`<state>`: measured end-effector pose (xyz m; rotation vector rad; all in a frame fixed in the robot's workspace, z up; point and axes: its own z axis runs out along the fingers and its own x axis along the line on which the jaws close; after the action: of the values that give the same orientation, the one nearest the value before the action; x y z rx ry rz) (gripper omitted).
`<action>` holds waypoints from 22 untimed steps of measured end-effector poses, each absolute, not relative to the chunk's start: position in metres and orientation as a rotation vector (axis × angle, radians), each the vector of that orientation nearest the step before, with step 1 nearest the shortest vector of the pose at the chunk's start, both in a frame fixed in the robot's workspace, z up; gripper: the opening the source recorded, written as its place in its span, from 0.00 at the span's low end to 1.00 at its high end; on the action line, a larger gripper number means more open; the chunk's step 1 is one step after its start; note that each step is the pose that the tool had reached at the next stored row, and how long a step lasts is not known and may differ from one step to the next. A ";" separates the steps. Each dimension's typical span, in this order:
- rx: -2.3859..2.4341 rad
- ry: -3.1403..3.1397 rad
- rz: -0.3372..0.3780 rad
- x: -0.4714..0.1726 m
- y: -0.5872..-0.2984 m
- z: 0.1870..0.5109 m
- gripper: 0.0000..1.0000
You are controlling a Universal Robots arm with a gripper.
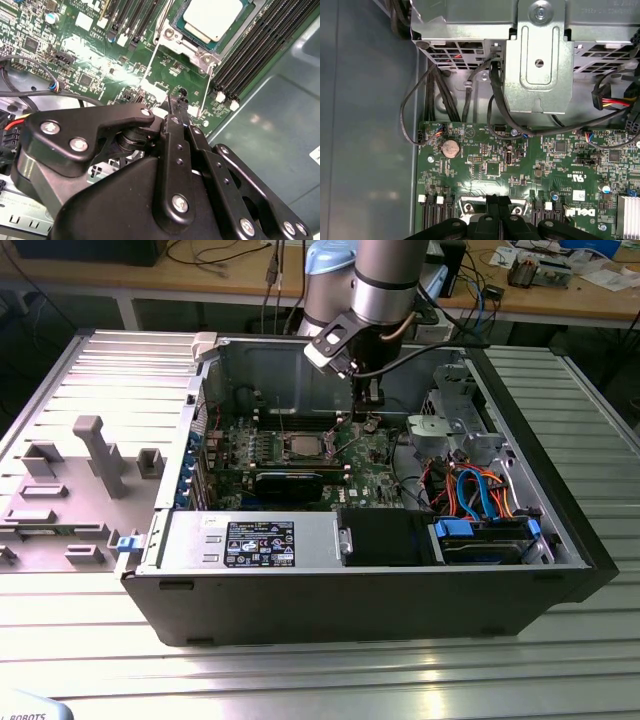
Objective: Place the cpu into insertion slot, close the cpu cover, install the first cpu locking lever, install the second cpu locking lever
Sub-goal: 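Close the cpu cover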
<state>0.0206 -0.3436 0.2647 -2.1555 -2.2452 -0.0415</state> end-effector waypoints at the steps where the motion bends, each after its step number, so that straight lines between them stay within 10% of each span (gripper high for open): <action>1: -2.156 -2.245 -0.042 0.022 -0.344 0.264 0.11; 22: -2.156 -2.245 -0.041 0.045 -0.342 0.248 0.11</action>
<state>0.0446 -0.3415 0.2478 -2.1556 -2.2453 -0.0414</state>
